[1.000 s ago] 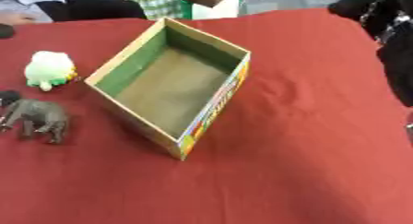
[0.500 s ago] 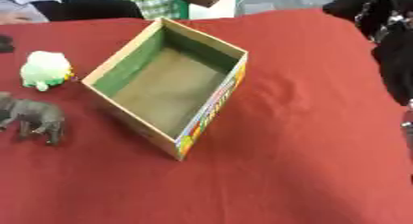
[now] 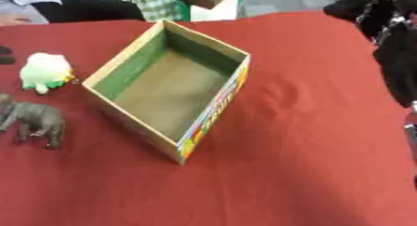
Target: Pick up objects on the table and place them in the box.
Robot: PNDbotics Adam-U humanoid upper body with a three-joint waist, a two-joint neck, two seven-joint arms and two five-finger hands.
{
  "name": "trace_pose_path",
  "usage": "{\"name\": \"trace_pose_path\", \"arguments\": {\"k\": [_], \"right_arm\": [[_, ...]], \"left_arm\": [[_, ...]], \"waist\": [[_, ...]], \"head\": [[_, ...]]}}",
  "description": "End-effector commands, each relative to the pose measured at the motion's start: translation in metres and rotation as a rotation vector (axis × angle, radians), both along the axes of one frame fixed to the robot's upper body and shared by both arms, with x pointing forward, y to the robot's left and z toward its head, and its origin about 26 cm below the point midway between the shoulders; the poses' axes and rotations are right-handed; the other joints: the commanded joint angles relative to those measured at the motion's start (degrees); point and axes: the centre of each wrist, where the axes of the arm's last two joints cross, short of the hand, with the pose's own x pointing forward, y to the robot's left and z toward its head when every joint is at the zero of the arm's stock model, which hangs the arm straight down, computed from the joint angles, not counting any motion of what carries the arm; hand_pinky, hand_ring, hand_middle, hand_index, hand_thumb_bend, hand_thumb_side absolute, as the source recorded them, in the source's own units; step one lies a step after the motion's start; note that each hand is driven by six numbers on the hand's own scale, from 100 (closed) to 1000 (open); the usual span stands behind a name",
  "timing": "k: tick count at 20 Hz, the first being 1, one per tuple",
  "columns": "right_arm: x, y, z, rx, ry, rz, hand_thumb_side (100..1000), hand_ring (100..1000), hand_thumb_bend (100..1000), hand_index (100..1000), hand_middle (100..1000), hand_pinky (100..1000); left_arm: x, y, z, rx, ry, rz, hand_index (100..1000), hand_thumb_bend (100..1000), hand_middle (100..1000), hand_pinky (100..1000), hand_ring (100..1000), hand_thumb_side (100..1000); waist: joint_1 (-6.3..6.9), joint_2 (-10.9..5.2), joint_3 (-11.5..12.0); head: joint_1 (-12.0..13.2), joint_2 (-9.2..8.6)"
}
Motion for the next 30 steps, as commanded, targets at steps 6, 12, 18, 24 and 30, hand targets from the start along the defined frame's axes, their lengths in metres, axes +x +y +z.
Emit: {"name": "trace_pose_path", "arguments": {"k": [6, 12, 18, 24, 30], "right_arm": [[-0.004, 0.001, 0.008, -0.02, -0.032, 0.008, 1000, 773, 100, 873, 652, 882], [-0.004, 0.0, 0.007, -0.024, -0.03, 0.005, 1000, 773, 100, 873, 651, 883], [-0.004, 0.0, 0.007, -0.026, -0.03, 0.005, 1000, 774, 100, 873, 651, 883], [-0.004, 0.0, 0.006, -0.029, -0.024, 0.005, 1000, 775, 100, 874, 650, 884], [-0.004, 0.0, 0.005, -0.03, -0.021, 0.005, 1000, 775, 100, 874, 650, 885]], "left_arm": [[0.01, -0.01, 0.011, 0.119, 0.046, 0.023, 966, 615, 729, 694, 822, 643], [0.021, -0.013, 0.002, 0.072, 0.145, 0.029, 933, 529, 705, 688, 804, 645], [0.023, -0.018, 0.0, 0.013, 0.203, 0.068, 927, 501, 704, 678, 797, 642], [0.022, -0.02, 0.004, -0.035, 0.257, 0.107, 932, 488, 718, 676, 798, 659], [0.017, -0.035, 0.014, -0.078, 0.286, 0.112, 929, 469, 719, 674, 797, 671]], "waist": [[-0.16, -0.66, 0.0], [-0.15, -0.43, 0.0], [-0.17, -0.28, -0.1], [-0.08, -0.28, 0.1], [-0.15, -0.24, 0.0]], "head": [[-0.2, -0.69], [-0.3, -0.78], [-0.3, -0.89], [-0.3, -0.92], [-0.2, -1.07]]}}
